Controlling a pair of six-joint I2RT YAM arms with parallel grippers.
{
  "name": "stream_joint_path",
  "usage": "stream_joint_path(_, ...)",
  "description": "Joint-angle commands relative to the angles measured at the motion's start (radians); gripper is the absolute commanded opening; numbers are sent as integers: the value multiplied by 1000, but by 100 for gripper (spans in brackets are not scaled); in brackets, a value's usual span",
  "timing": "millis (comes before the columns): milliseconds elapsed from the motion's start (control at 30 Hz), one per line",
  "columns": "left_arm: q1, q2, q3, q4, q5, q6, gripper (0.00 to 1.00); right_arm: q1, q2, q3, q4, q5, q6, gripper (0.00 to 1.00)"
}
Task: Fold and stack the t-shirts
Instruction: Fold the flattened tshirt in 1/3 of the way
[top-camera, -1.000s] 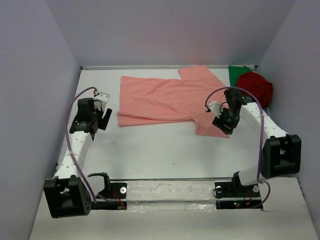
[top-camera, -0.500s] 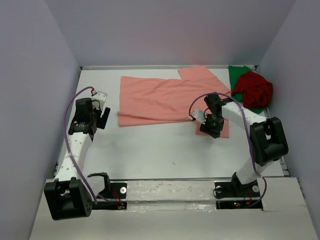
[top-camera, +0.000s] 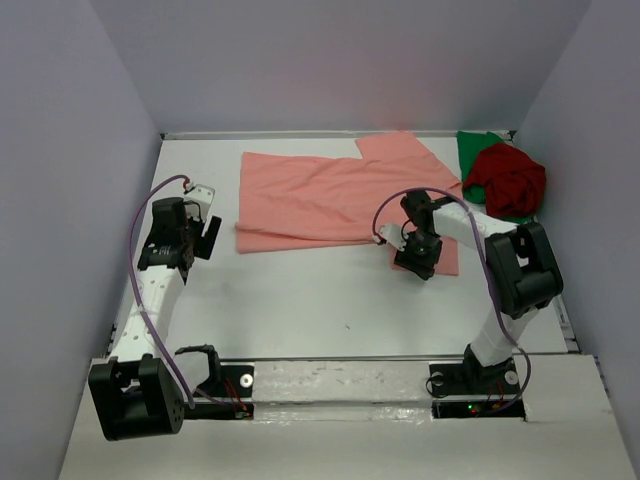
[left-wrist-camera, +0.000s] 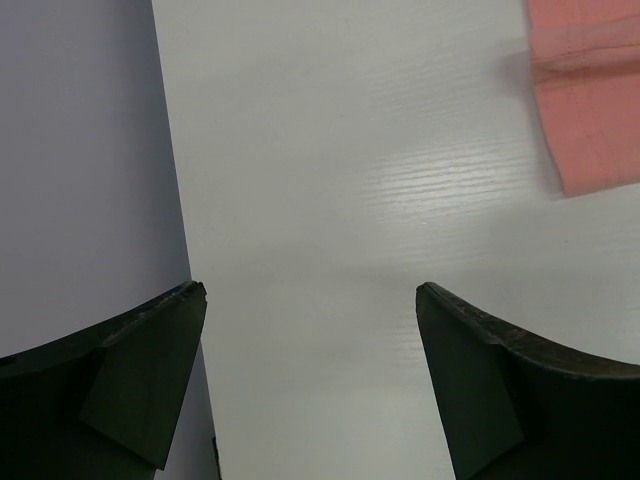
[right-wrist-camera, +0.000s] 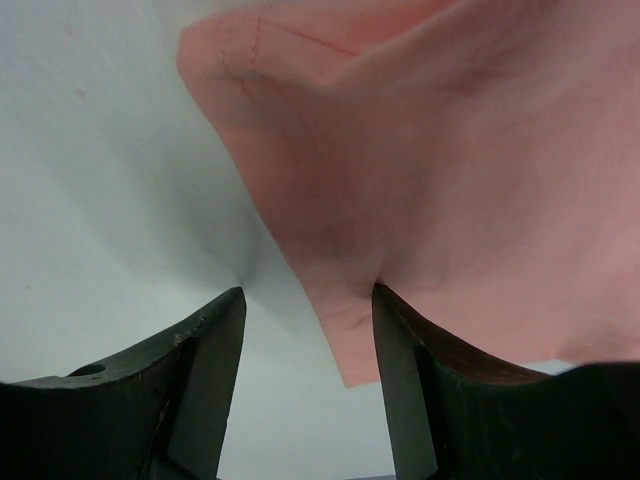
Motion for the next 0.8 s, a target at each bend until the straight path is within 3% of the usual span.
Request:
stream_joint_path(0,4,-20,-3,23,12,-4,99,24,46,45,24,-8,19,59)
stream_joint_path(167,4,-30,-6,23,15,-1,99,24,78,57,43,-13,20,58)
stream_joint_path(300,4,-33,-6,19,13,0,99,24,107,65,46,-8,26,31)
stream_joint_path(500,4,-25,5,13,25,0,99,24,101,64,37,13,26,1)
stream_joint_path(767,4,-20,25,-1,36,-3,99,24,-8,85,-48,21,29,0)
